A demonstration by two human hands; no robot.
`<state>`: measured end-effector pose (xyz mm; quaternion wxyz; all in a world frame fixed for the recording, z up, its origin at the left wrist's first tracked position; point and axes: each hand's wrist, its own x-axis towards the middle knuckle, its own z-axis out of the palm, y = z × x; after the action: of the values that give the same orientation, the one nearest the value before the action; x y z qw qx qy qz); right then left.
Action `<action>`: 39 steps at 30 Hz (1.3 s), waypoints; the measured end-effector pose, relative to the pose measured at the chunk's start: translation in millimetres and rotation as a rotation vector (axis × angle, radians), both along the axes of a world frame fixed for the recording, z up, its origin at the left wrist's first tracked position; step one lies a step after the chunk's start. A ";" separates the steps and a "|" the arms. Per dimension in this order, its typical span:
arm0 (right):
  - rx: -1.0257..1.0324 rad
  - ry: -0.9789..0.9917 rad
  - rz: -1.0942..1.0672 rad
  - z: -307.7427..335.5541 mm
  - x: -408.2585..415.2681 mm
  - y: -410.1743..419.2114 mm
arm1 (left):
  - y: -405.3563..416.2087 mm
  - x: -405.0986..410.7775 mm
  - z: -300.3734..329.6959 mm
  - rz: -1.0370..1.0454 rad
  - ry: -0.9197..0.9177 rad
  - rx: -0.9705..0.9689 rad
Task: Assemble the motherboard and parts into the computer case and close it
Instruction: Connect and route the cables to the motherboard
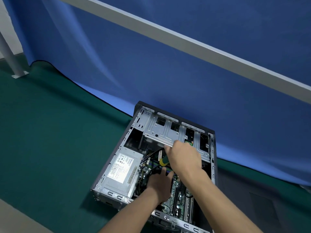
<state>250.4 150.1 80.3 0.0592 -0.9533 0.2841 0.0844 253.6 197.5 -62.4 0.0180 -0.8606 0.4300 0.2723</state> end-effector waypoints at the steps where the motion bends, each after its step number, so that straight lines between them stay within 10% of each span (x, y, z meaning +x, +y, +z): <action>1: 0.049 0.011 -0.011 1.0 -1.3 -1.7 | 0.1 0.3 1.0 0.005 0.003 0.005; 39: 0.164 0.046 0.014 4.4 1.5 8.3 | 2.2 0.1 1.6 -0.033 -0.029 -0.032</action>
<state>251.9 158.4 84.7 0.1298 -0.9449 0.2710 0.1297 253.6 199.7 -60.8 0.0151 -0.8575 0.4480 0.2524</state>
